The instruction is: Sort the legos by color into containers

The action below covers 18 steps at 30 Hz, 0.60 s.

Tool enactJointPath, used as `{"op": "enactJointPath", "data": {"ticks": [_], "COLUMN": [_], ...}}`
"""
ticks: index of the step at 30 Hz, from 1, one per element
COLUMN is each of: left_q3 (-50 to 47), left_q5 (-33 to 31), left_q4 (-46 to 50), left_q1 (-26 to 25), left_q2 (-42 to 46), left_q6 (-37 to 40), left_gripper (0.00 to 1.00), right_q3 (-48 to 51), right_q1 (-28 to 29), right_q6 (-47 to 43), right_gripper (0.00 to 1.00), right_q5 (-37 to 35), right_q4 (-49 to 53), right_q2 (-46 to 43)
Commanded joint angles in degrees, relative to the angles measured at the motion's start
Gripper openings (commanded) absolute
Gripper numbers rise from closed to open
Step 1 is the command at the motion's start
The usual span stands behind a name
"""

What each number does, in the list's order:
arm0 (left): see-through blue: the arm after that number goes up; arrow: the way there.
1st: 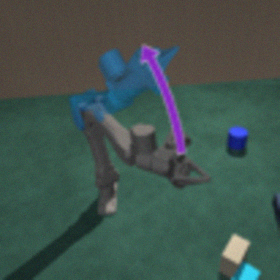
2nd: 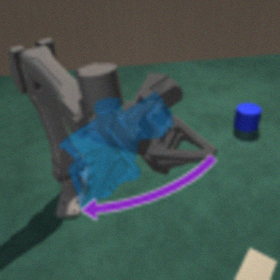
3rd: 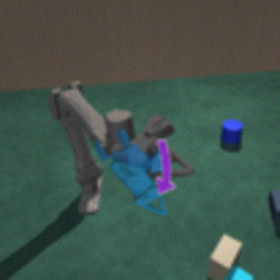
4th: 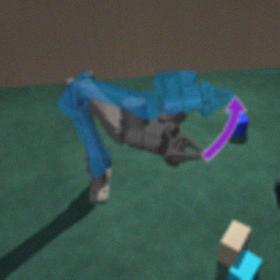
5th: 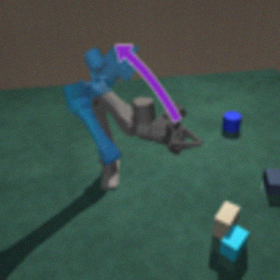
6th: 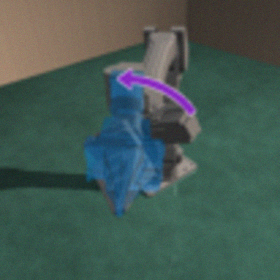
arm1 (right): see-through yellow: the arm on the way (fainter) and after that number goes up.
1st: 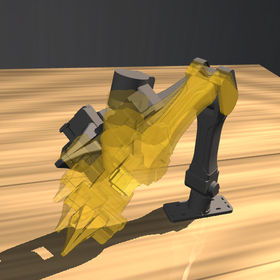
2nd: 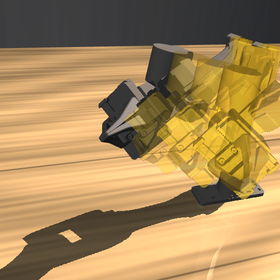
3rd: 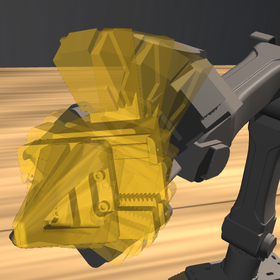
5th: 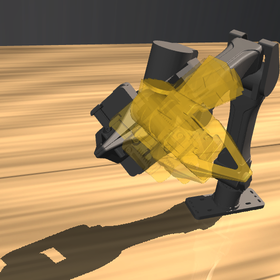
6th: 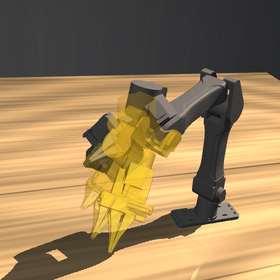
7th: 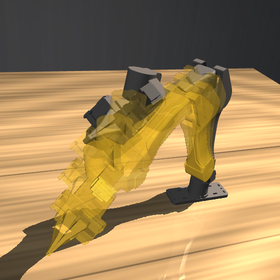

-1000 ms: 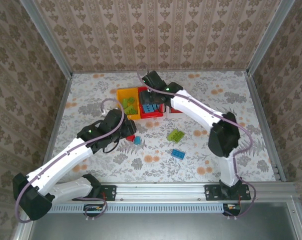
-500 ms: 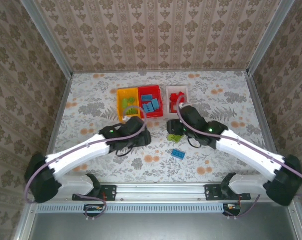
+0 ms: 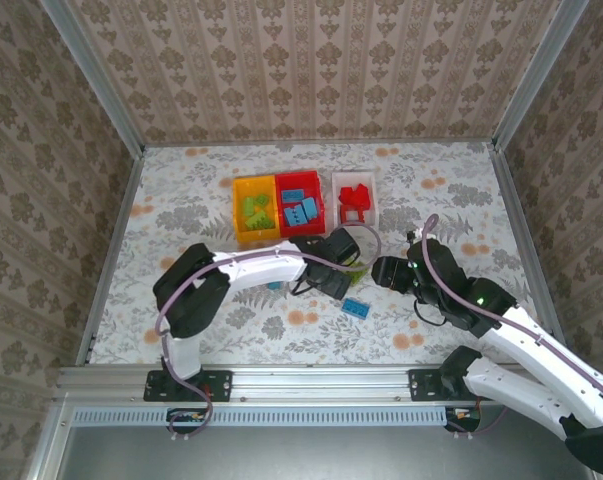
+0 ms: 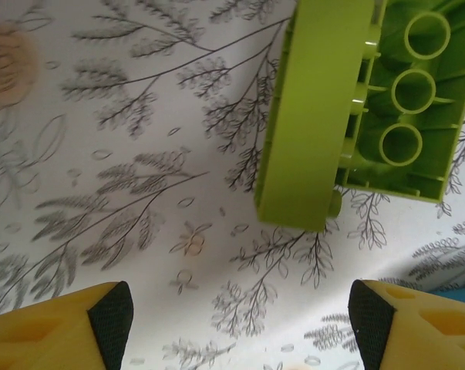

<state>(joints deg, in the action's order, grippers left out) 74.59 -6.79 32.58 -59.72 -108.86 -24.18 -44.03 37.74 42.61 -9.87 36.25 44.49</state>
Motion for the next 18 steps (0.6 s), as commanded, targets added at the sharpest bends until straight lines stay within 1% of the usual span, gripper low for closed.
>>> {"op": "enactJointPath", "data": {"ticks": [1,5,8,13,18], "left_q3": [2.35,4.25,5.98,8.24,11.01], "left_q5": [1.07,1.01,0.04,0.97,1.3], "left_q4": [1.73,1.57,1.5,0.08,0.7], "left_q1": [-0.36,-0.35,0.03,0.97,1.32], "left_q2": [-2.26,-5.18,-7.51,-10.15,-11.88], "left_q6": [5.26,6.15,6.48,7.36,8.34], "left_gripper": [0.77,0.76,0.72,0.61,0.47], "right_q3": [0.44,0.35,0.35,0.26,0.37], "right_q1": [-0.47,-0.82,-0.91,-1.0,-1.09], "right_q6": [1.86,1.69,1.76,1.78,1.69], "right_gripper": [0.68,0.68,0.68,0.68,0.68], "right_q5": [0.99,1.31,1.6,1.78,2.3], "right_q4": [1.51,1.38,1.14,1.0,0.57], "right_q2": [-0.75,-0.55,-0.46,-0.24,0.3]}}
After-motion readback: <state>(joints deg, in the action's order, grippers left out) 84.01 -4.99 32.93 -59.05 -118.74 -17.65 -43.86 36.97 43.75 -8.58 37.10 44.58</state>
